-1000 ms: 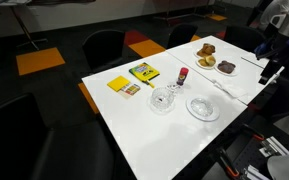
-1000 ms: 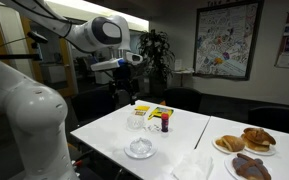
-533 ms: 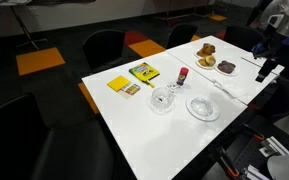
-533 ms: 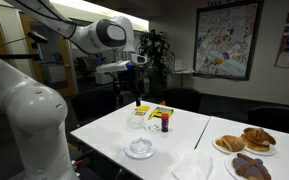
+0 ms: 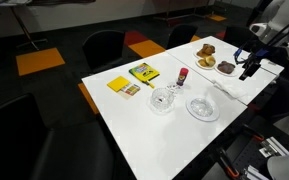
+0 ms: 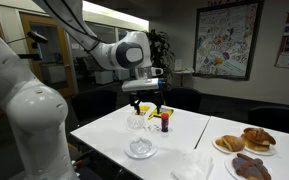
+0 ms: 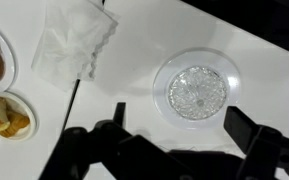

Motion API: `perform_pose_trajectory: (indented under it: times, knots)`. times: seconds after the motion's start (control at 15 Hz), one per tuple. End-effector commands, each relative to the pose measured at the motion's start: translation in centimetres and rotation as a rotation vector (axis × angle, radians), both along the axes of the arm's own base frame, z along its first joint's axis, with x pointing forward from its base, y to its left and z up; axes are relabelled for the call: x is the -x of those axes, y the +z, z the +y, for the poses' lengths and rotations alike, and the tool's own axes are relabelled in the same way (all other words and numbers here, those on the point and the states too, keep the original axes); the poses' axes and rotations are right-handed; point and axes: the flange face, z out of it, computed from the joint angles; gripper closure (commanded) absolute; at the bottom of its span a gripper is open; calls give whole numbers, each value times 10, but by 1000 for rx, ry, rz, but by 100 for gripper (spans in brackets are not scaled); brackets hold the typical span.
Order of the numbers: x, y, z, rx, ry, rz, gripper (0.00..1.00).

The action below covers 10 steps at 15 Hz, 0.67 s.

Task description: Cover the glass jar with the glass lid

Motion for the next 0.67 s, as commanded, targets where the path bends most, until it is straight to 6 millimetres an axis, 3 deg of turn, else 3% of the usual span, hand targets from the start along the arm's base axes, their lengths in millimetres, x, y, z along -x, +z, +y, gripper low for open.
perform_pose_trajectory:
  times: [0.0, 0.33, 0.6]
  knots:
    - [-19, -35, 7, -38, 141, -23, 0]
    - [-34, -71, 43, -123, 358, -16, 0]
    - [-27, -109, 56, -167, 430, 100, 0]
